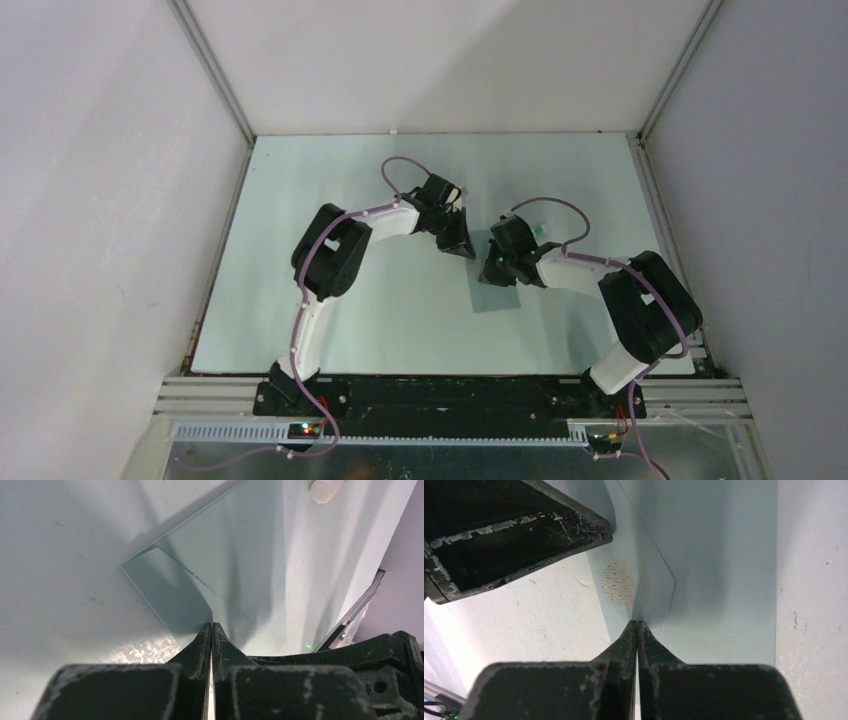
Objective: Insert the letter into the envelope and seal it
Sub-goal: Seal the envelope flap on the envelope.
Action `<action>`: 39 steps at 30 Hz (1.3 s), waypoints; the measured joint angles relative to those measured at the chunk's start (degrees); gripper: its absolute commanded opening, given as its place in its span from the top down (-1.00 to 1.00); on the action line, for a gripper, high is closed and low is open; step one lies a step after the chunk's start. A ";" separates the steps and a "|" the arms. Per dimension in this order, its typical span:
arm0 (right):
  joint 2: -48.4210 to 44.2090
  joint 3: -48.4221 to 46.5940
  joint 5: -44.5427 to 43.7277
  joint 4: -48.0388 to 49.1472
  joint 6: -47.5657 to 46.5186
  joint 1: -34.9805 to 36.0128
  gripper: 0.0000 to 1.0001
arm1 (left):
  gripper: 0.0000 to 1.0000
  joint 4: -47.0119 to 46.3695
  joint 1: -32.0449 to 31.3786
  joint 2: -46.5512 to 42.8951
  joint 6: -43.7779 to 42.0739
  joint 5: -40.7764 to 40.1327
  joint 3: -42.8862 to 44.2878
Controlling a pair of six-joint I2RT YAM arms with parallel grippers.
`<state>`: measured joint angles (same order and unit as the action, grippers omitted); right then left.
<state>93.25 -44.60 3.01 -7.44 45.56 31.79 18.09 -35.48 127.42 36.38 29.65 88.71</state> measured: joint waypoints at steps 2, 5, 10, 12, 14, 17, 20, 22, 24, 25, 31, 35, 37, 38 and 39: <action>-0.17 0.00 -1.01 0.04 -1.07 1.14 1.00 | 0.92 0.00 0.07 0.00 -0.07 0.04 0.02; -0.70 0.22 -3.63 0.04 -2.47 3.13 1.00 | 0.92 0.15 0.28 0.00 -0.44 0.24 0.02; -4.37 3.02 -4.90 -2.36 -2.93 5.79 1.00 | 0.92 0.28 0.33 0.00 -0.50 0.46 0.02; -5.86 3.87 -4.87 -4.11 -2.91 6.14 1.00 | 0.92 0.28 0.33 0.00 -0.52 0.48 0.02; -7.15 4.59 -4.81 -5.70 -2.75 6.12 1.00 | 0.92 0.33 0.37 0.00 -0.63 0.52 0.02; -8.70 4.83 -4.79 -8.13 -2.67 5.84 1.00 | 0.92 0.37 0.37 0.00 -0.87 0.55 0.00; -9.49 4.79 -4.31 -8.81 -2.67 4.33 1.00 | 0.92 0.37 0.37 -0.02 -0.92 0.57 0.02; -10.45 4.59 -4.17 -9.25 -2.62 2.51 1.00 | 0.92 0.57 0.37 -0.22 -0.98 0.52 0.02; -12.24 3.85 -4.07 -9.66 -2.56 0.13 1.00 | 0.91 1.60 0.37 -0.85 -1.57 0.20 0.00; -13.05 3.32 -4.09 -9.68 -2.54 -0.70 1.00 | 0.91 2.25 0.37 -1.36 -1.95 -0.11 0.00; -14.27 -3.15 -3.96 -9.03 -2.56 -2.78 1.00 | 0.90 5.18 0.37 -6.45 -3.45 -1.53 0.00; -11.78 -5.29 -3.63 -7.56 -2.58 -2.01 1.00 | 0.90 5.49 0.37 -10.49 -3.89 -1.88 0.02; -9.92 -5.53 -2.99 -7.19 -2.56 -1.86 1.00 | 0.91 5.49 0.42 -11.69 -3.93 -2.05 0.02; -8.66 -5.62 -2.60 -6.97 -2.56 -1.86 1.00 | 0.91 5.55 0.46 -12.09 -3.93 -2.08 0.02; -7.45 -5.62 -2.25 -6.95 -2.58 -1.77 1.00 | 0.91 5.64 0.52 -12.37 -3.93 -2.08 0.02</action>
<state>85.80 -50.22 0.75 -14.39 42.98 30.02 23.73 -34.96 115.04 32.45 27.57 88.73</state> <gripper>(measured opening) 0.005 0.047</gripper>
